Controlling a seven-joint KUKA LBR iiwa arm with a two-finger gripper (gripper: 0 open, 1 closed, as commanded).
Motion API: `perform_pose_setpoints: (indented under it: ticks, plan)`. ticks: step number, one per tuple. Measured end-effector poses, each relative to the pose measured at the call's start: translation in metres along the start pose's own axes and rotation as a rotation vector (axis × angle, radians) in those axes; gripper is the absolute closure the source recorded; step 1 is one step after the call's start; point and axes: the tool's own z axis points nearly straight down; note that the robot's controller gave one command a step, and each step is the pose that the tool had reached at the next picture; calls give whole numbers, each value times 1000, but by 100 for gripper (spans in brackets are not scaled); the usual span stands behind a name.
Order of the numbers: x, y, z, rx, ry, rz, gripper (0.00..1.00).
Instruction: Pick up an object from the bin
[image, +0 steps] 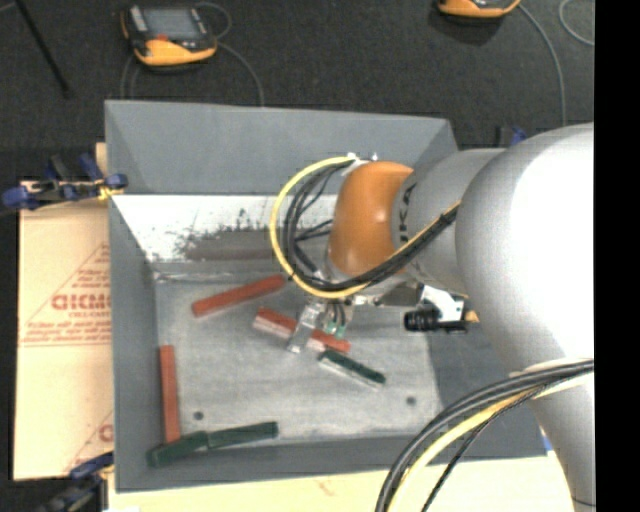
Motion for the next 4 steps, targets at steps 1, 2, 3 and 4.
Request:
perform_pose_setpoints:
  ticks: [1,2,3,4]
  plan:
    - [1,-1,-4,1,2,-1,100]
    - [0,0,-13,0,1,-1,100]
    - [1,-1,-23,3,6,-2,100]
    - [0,-1,-43,2,5,-3,100]
